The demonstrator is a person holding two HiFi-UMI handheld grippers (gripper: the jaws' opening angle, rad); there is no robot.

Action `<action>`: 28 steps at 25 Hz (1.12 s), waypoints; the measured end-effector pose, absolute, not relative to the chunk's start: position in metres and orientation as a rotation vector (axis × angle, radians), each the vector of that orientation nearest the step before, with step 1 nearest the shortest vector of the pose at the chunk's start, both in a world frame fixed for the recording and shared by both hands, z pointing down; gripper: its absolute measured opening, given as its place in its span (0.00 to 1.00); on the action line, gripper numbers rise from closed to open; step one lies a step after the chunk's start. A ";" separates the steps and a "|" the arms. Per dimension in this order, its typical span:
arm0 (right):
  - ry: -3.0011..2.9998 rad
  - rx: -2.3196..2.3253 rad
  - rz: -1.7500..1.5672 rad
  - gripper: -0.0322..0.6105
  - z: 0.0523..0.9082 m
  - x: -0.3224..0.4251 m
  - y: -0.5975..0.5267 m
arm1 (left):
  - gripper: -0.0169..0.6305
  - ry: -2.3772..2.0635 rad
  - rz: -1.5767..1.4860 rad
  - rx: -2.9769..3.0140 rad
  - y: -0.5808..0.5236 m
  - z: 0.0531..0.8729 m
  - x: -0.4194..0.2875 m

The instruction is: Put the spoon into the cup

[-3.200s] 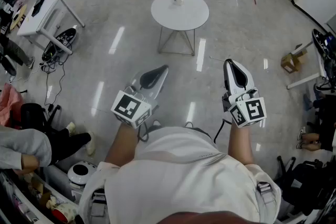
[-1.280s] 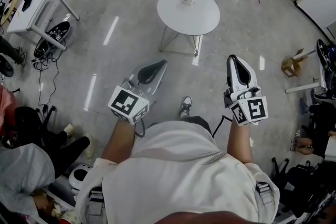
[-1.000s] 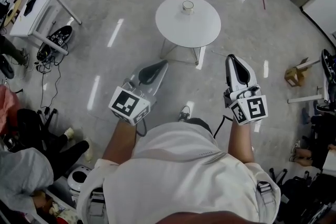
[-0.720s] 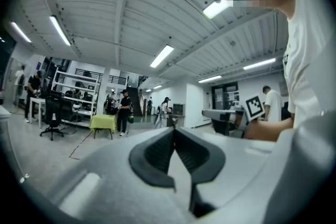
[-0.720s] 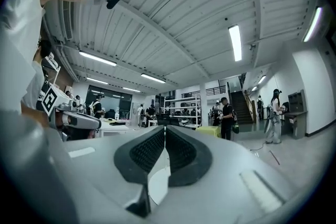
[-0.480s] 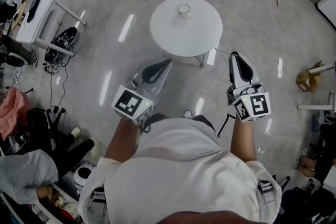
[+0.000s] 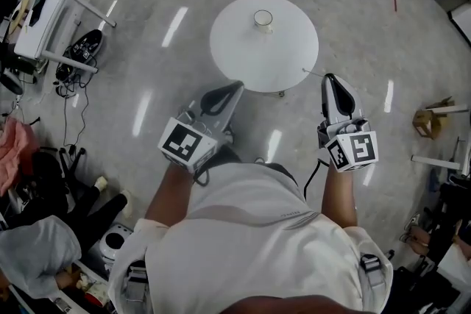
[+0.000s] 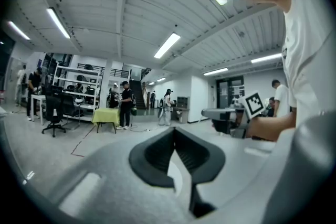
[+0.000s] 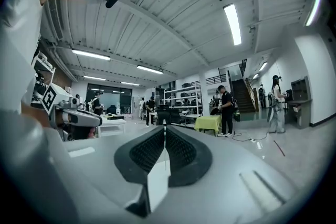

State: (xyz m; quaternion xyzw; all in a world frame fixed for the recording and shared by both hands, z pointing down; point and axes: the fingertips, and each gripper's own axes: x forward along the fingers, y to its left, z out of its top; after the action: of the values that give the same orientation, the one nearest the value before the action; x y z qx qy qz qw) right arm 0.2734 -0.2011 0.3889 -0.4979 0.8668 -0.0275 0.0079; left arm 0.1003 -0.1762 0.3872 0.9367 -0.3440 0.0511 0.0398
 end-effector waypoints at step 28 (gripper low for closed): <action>2.916 -1.641 -0.247 0.07 0.463 0.164 -0.536 | 0.03 -1.034 0.112 2.742 -0.483 0.420 -0.001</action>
State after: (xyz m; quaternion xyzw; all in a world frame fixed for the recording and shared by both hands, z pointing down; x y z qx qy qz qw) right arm 0.1638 -0.5365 0.4629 -0.4863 0.8642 -0.0731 -0.1066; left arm -0.0013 -0.4825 0.4197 0.9299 -0.3507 0.0381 0.1041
